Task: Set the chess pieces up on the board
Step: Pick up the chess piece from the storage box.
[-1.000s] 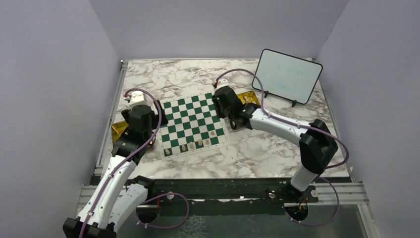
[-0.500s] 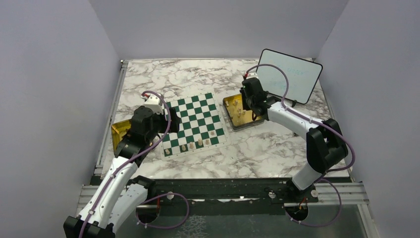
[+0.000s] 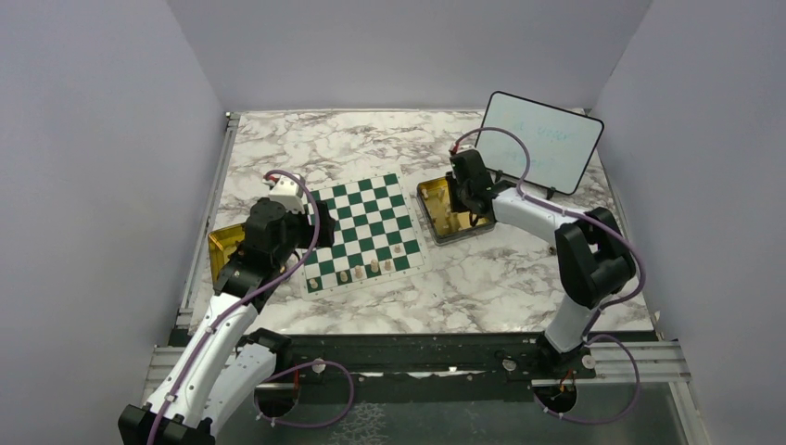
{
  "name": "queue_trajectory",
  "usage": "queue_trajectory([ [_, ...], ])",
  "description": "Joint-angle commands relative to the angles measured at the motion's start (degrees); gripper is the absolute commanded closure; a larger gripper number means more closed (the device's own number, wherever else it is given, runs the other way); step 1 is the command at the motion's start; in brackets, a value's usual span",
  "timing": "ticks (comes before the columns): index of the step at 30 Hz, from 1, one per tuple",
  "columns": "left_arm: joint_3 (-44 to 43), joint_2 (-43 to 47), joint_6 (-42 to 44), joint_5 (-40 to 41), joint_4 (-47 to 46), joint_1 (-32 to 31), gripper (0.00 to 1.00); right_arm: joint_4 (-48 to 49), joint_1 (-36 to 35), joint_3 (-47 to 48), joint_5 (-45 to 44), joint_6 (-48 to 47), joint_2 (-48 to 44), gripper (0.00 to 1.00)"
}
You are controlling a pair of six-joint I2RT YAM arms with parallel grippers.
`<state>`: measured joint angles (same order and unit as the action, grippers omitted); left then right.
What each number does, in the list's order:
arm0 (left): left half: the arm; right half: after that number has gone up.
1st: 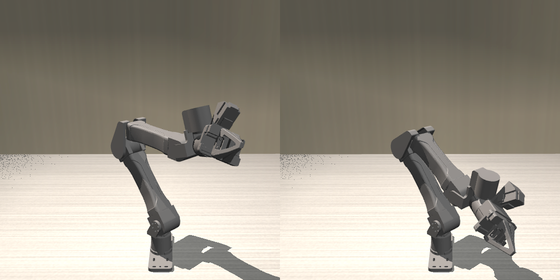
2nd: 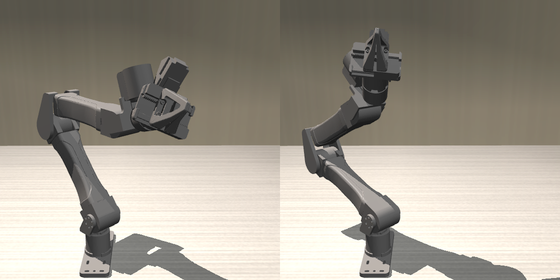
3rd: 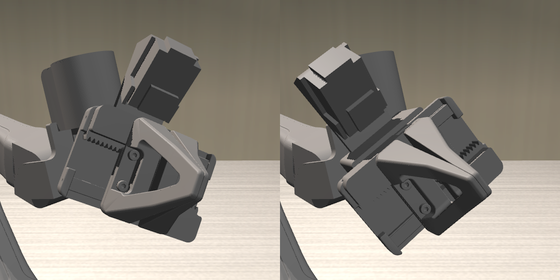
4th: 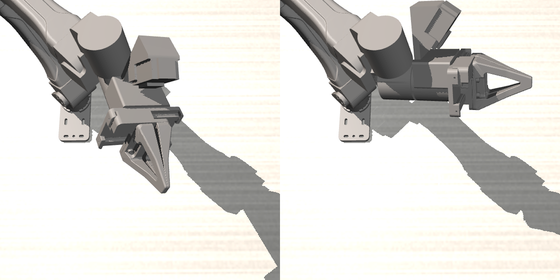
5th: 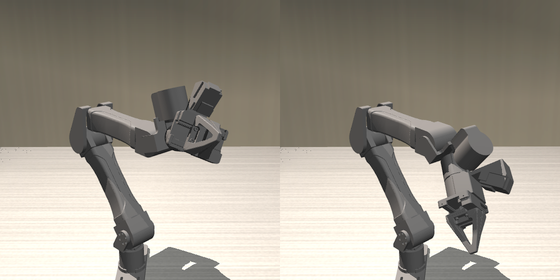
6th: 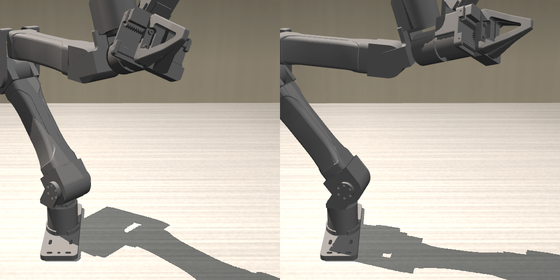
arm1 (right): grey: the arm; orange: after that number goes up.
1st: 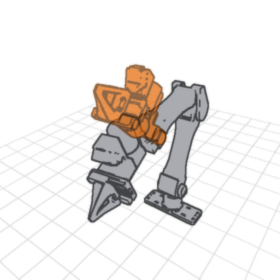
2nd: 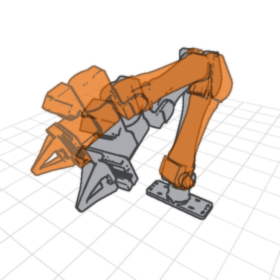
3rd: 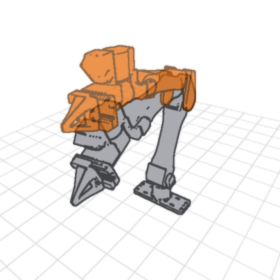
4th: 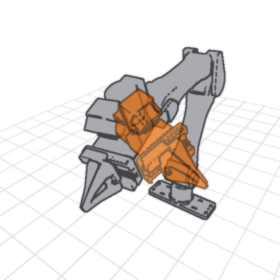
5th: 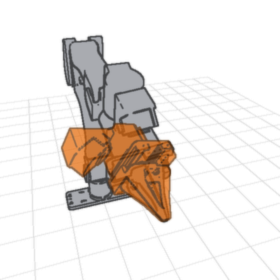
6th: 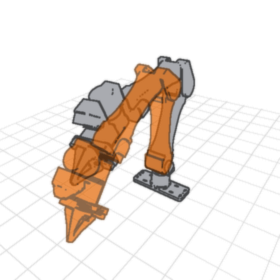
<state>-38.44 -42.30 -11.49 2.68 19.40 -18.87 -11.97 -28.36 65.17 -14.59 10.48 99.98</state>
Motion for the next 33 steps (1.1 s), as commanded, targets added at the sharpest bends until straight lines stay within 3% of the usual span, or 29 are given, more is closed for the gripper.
queue_trajectory([
  [1,0.26,0.81,0.50,1.85,-0.50,-0.20,0.01,2.41,0.65,0.26,2.19,-0.02,2.25,0.68],
  [12,0.16,0.56,0.50,1.98,-0.50,-0.22,0.01,2.50,1.03,1.63,1.20,-0.19,5.45,0.68],
  [33,0.19,0.05,0.68,2.24,-0.68,-0.46,0.01,-1.08,1.10,3.86,0.79,-1.50,3.70,0.83],
])
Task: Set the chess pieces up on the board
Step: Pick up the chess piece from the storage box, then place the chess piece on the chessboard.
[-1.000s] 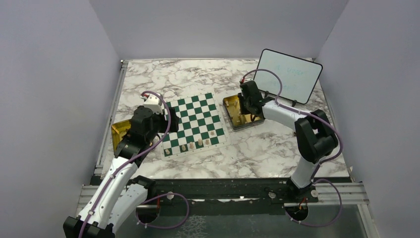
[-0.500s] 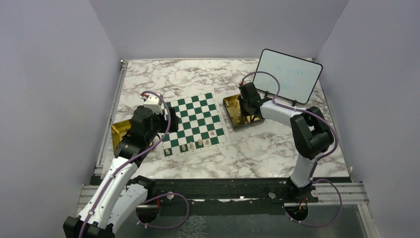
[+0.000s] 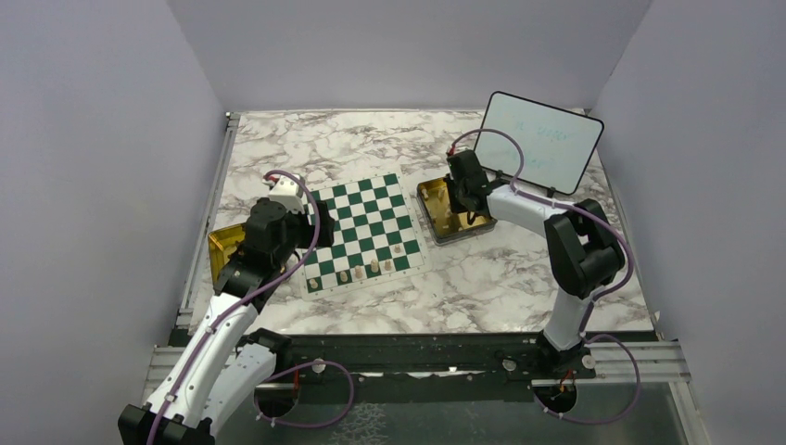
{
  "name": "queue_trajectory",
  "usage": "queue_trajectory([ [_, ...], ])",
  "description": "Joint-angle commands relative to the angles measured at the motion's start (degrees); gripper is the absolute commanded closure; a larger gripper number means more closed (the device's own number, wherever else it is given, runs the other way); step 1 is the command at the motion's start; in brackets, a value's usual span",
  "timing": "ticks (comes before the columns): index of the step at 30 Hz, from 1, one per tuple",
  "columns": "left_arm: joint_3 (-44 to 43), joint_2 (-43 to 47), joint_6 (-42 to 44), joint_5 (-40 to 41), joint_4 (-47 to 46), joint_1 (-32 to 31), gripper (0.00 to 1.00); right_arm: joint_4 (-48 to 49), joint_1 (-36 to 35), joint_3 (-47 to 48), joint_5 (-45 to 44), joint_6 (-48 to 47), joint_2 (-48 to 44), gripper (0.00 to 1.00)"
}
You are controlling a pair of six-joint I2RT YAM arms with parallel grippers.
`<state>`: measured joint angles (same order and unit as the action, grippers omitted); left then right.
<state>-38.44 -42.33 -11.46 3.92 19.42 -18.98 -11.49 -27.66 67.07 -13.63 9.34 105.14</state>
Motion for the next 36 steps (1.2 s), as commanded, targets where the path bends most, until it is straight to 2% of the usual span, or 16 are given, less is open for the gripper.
queue_trajectory([
  [1,0.20,0.13,0.65,1.00,-0.70,-0.35,0.01,-2.31,0.40,2.19,-0.20,-0.22,-1.96,0.83],
  [16,-0.50,0.53,0.92,3.90,0.12,-0.35,0.01,-6.29,-1.20,2.72,7.71,2.77,-11.22,0.85],
  [27,-0.76,0.41,0.92,5.10,0.53,-0.35,0.01,-5.61,-10.07,0.00,7.83,5.09,-14.31,0.85],
  [36,-0.90,0.68,0.92,5.38,0.71,-0.35,0.01,-2.72,-16.68,-3.68,4.69,6.42,-11.41,0.85],
])
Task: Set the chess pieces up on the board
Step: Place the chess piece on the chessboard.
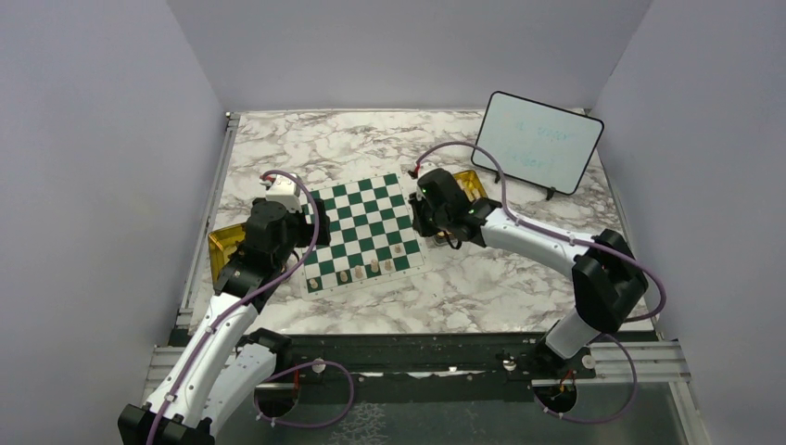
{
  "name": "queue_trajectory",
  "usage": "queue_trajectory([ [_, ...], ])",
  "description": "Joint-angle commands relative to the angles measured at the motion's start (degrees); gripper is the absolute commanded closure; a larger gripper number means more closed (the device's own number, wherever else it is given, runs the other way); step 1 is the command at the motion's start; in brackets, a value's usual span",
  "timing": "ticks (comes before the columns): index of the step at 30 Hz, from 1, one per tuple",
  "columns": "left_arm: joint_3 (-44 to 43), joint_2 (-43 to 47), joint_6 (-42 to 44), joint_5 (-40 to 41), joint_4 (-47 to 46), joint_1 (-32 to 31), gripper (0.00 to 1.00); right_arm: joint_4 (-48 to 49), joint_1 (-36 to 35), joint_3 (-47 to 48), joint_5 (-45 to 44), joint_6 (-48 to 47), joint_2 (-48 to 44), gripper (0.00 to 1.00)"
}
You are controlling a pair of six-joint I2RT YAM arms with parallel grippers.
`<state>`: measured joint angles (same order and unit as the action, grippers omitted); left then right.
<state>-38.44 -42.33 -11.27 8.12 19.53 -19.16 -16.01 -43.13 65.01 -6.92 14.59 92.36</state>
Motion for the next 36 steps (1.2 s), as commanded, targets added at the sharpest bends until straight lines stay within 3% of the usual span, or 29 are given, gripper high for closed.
queue_trajectory([
  [1,-0.92,0.71,0.72,1.20,0.64,-0.16,0.01,2.33,-1.44,-1.99,-2.31,1.30,1.93,0.85],
  [16,-0.86,0.84,0.78,1.28,0.76,-0.18,0.01,6.49,-4.31,-3.02,-3.97,2.01,9.69,0.85],
  [36,-0.88,0.62,0.72,1.11,0.68,-0.18,0.01,6.51,-5.07,-2.02,-4.42,2.29,11.33,0.85],
])
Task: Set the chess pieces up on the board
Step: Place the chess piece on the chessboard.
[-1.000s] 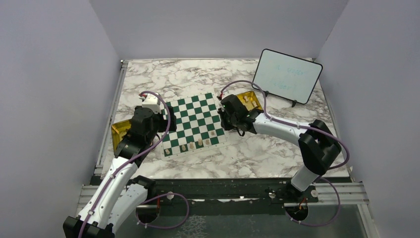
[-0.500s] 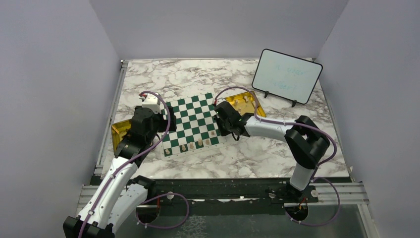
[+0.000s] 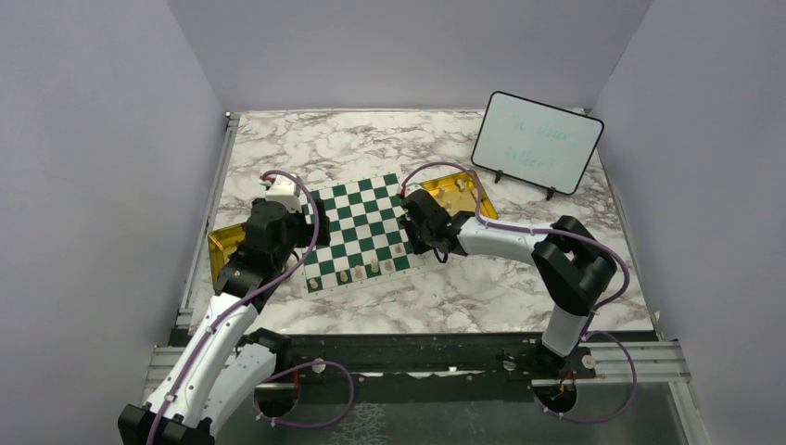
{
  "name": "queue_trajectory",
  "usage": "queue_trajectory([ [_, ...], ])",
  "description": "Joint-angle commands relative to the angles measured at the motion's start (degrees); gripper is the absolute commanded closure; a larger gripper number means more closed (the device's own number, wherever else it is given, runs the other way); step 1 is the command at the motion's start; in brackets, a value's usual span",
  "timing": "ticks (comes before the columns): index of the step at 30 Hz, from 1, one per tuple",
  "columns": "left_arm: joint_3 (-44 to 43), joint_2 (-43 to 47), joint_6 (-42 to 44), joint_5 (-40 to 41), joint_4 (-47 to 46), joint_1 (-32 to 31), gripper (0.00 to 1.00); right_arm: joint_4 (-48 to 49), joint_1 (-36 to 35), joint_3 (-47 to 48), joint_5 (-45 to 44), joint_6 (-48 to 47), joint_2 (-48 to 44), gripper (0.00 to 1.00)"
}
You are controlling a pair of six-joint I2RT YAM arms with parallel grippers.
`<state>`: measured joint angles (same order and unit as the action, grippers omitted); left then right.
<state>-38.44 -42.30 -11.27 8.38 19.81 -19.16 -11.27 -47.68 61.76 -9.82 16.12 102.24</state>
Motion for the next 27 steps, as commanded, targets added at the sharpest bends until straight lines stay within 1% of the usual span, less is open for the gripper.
queue_trajectory([
  [1,-0.92,0.59,0.72,0.85,0.40,-0.18,0.01,1.74,-0.57,1.32,-1.51,0.76,1.54,0.85],
  [21,-0.77,0.74,0.72,0.76,0.40,-0.18,0.01,1.75,-1.18,2.60,-1.25,1.02,2.32,0.85],
  [27,-0.76,0.86,0.72,0.84,0.40,-0.18,0.01,0.39,-1.25,2.67,-2.47,1.02,3.14,0.80],
])
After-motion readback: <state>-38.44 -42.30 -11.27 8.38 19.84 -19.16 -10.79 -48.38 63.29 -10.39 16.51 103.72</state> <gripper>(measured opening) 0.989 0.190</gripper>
